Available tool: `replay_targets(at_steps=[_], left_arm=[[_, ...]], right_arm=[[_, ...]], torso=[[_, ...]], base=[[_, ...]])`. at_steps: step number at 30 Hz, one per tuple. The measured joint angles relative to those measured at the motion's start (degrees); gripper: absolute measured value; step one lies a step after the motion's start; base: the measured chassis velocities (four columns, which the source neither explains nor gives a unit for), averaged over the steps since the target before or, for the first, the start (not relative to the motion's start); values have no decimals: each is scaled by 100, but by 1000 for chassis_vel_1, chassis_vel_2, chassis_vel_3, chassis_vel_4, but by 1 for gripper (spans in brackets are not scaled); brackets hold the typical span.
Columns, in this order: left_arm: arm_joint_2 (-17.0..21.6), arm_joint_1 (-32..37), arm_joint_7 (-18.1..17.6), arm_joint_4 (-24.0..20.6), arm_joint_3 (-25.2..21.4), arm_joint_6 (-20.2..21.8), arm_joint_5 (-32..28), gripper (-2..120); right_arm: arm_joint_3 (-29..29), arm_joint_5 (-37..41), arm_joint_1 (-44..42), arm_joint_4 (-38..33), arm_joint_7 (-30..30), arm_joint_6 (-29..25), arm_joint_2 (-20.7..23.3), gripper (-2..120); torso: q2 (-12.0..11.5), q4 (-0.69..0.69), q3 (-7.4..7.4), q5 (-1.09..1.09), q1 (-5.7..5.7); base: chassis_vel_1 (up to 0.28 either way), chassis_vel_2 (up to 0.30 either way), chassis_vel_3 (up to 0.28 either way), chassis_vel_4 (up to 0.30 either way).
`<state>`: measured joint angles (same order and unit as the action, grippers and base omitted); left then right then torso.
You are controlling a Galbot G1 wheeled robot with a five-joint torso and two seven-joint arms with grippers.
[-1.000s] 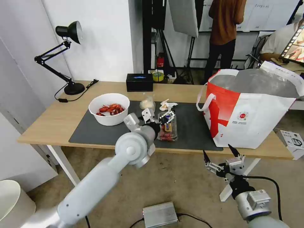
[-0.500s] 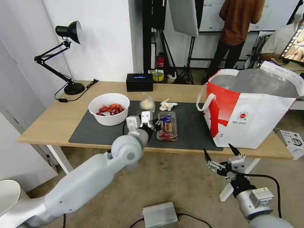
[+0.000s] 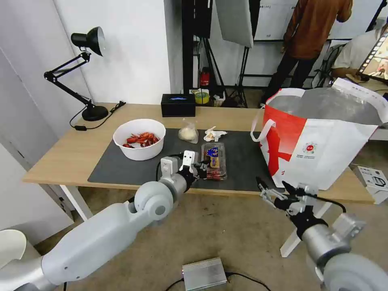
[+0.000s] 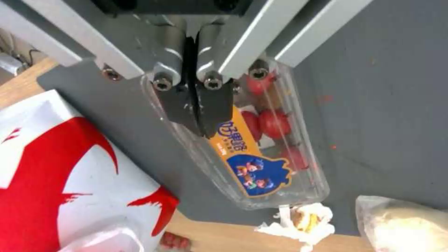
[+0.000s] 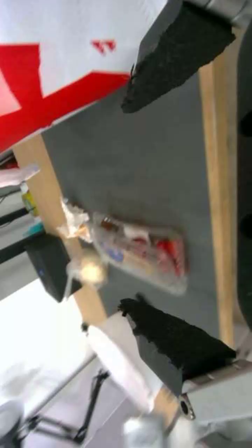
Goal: Pick up the trash from the table and place it into the takeout bag.
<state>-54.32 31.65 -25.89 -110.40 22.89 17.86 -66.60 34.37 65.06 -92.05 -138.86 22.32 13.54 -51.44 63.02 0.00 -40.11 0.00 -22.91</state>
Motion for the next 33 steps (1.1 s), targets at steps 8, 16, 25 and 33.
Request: replay_targets(at_steps=[8, 16, 25, 33], left_arm=[[26, -8, 104, 181, 196, -14, 332, 0], [-29, 38, 123, 312, 314, -17, 482, 0], [-38, 60, 84, 302, 324, -32, 489, 0], [-28, 18, -9, 283, 349, -42, 446, 0]], right_arm=[[-9, 887, 562, 70, 264, 128, 164, 100], [-23, 1746, 1060, 223, 460, 192, 244, 100], [-196, 2430, 1677, 559, 755, 300, 218, 100], [-487, 3001, 2498, 991, 1213, 574, 233, 100]], torso=[[0, 0, 0, 0, 0], [0, 0, 0, 0, 0], [0, 0, 0, 0, 0], [0, 0, 0, 1, 0]], base=[[0, 0, 0, 0], [0, 0, 0, 0], [0, 0, 0, 0], [0, 0, 0, 0]])
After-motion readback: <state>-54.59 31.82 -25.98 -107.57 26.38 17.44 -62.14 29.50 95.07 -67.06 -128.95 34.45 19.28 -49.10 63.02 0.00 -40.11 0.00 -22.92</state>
